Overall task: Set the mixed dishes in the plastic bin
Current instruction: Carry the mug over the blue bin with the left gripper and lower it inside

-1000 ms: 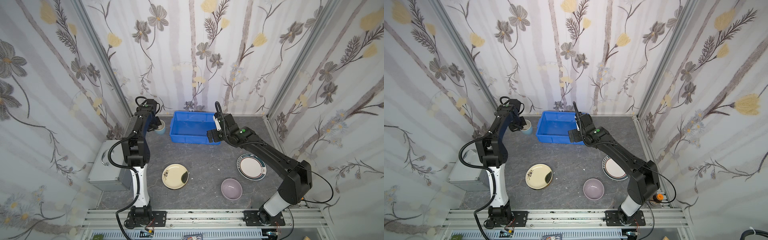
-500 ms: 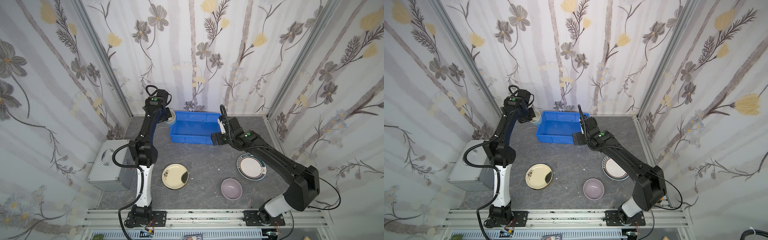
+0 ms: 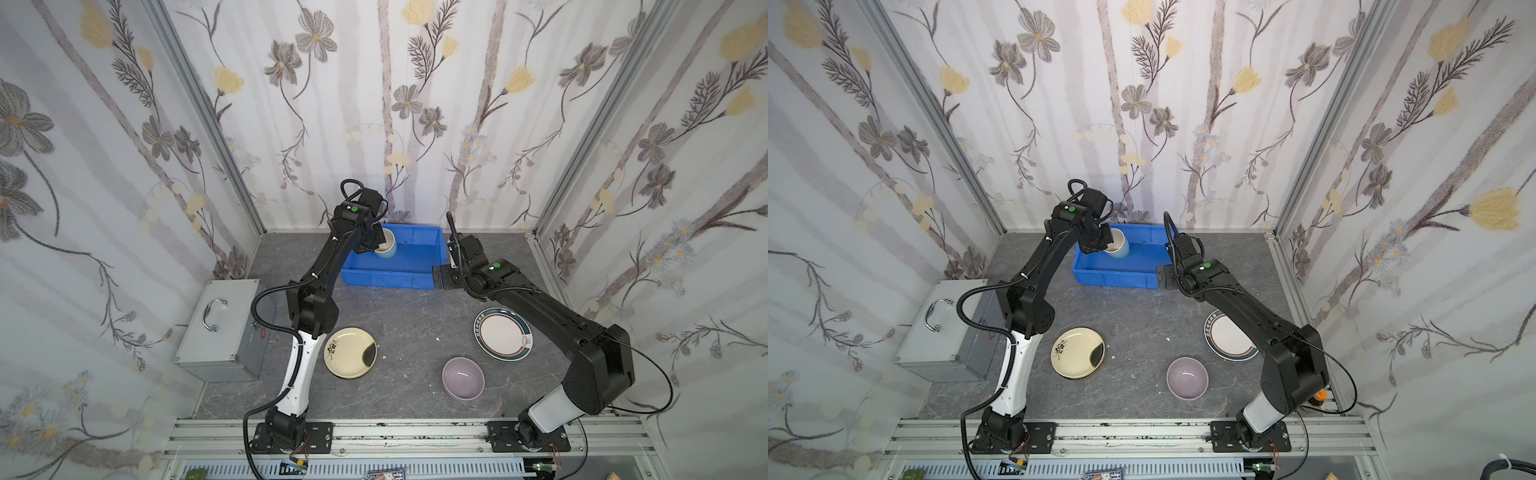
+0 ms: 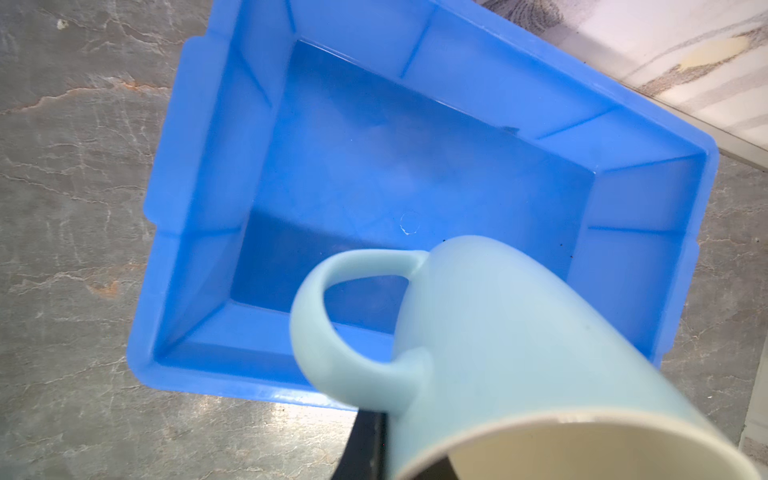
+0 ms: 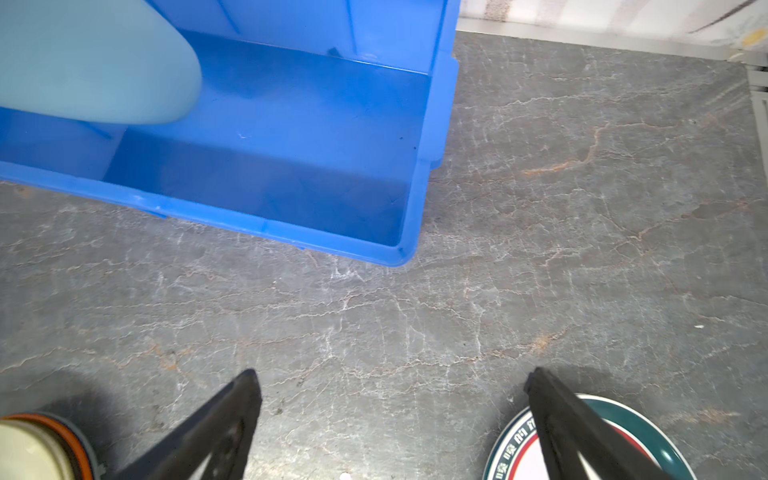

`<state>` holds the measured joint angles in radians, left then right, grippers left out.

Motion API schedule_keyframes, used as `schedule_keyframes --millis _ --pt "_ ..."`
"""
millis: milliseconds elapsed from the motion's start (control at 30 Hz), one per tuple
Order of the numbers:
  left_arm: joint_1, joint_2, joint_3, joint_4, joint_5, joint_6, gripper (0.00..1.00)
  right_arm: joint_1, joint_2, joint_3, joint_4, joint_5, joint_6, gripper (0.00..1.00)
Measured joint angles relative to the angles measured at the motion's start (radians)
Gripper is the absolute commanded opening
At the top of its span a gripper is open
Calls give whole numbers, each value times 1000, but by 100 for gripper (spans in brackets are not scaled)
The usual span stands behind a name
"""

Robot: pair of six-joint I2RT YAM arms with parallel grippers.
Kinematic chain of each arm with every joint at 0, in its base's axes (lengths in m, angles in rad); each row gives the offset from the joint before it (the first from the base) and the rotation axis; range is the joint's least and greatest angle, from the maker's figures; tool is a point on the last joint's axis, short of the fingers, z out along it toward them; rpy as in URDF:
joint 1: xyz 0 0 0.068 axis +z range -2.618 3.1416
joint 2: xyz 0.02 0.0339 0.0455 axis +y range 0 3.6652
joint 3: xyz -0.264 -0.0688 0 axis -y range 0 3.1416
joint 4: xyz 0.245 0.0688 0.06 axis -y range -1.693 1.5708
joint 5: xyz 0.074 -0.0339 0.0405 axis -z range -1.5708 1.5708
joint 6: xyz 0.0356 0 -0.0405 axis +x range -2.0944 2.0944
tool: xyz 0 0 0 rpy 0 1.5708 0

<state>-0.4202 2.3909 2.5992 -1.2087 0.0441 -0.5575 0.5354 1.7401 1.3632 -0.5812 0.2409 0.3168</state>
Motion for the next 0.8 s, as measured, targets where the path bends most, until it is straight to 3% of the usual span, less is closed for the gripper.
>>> schedule_keyframes --millis 267,800 --pt "-109 80 9 76 65 -52 0 -16 -32 -53 -11 8 30 100" --pt "-172 204 53 164 178 -133 0 -17 -236 -254 -43 21 103 100"
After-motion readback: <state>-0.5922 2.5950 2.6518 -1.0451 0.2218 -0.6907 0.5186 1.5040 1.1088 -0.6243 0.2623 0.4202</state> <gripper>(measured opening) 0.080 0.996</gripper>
